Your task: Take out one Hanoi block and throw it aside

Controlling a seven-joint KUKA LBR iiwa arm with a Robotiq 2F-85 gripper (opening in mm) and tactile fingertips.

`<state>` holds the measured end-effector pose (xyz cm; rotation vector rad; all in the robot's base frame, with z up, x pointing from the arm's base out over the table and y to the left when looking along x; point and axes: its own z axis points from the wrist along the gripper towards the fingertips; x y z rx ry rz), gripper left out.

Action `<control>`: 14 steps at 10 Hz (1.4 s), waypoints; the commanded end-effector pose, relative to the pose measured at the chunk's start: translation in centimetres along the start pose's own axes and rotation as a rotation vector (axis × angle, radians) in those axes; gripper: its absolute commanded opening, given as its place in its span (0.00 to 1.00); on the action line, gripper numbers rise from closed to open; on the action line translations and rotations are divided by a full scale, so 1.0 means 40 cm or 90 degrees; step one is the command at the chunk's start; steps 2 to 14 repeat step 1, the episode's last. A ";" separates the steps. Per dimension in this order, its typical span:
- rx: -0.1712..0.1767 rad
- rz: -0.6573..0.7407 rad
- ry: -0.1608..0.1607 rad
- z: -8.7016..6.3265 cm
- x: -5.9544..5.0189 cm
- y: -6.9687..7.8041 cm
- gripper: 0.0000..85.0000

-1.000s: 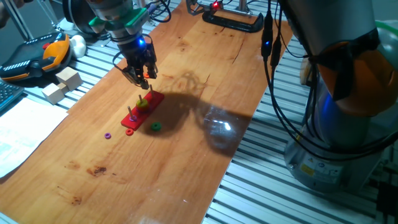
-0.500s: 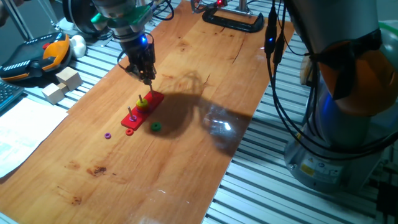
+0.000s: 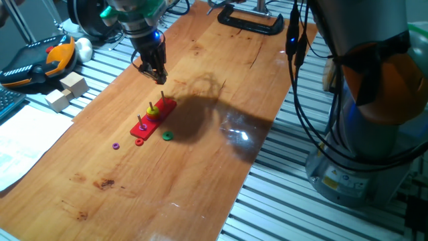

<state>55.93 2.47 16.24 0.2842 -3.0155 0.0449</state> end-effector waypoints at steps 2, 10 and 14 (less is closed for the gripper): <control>-0.001 -0.001 0.000 0.000 0.000 -0.001 0.01; -0.001 -0.001 0.000 0.000 0.000 -0.001 0.01; -0.001 -0.001 0.000 0.000 0.000 -0.001 0.01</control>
